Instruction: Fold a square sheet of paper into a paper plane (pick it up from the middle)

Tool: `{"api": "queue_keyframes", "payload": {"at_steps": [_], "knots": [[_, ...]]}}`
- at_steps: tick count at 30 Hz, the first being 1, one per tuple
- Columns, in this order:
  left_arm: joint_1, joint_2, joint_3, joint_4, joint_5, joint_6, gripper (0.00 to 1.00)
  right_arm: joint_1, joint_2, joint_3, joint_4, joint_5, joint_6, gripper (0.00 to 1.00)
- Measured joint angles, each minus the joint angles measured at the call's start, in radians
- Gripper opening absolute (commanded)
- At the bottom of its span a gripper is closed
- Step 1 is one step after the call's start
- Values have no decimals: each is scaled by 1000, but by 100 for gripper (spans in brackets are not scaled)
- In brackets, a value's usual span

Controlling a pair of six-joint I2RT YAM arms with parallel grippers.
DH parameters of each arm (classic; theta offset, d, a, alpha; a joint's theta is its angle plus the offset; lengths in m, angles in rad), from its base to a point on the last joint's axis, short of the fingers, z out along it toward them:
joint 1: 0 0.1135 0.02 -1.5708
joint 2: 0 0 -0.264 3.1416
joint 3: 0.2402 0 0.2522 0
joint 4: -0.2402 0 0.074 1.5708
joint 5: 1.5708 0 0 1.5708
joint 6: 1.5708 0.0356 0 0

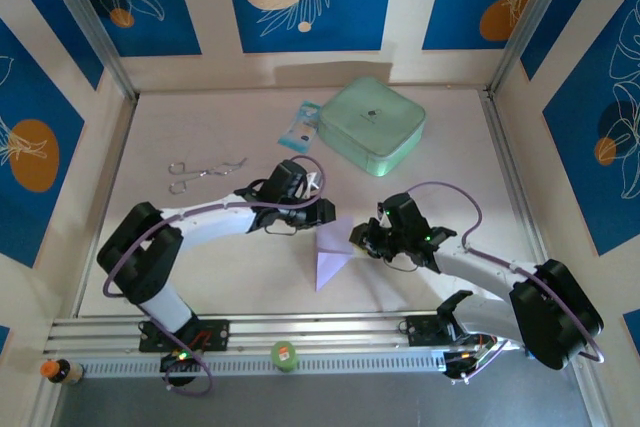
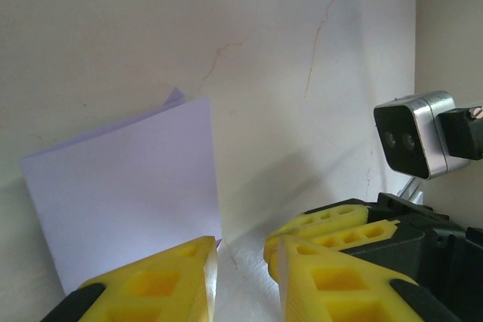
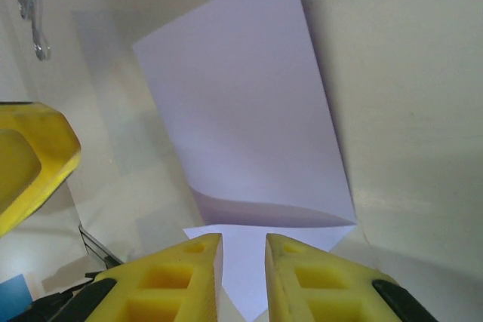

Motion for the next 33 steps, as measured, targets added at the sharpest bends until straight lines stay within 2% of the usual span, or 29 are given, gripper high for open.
{"api": "queue_keyframes", "payload": {"at_steps": [11, 22, 29, 33], "knots": [[-1, 109, -8, 62, 34, -32, 21, 0, 0, -16, -5, -37, -1, 24], [-2, 126, -111, 68, 2, -37, 18, 0, 6, -16, -20, -44, -1, 32], [8, 133, -175, 204, 31, -79, 16, -11, 63, -15, -19, -64, -8, 40], [14, 133, -191, 239, 48, -90, 16, -24, 103, -14, 0, -85, -9, 41]]}}
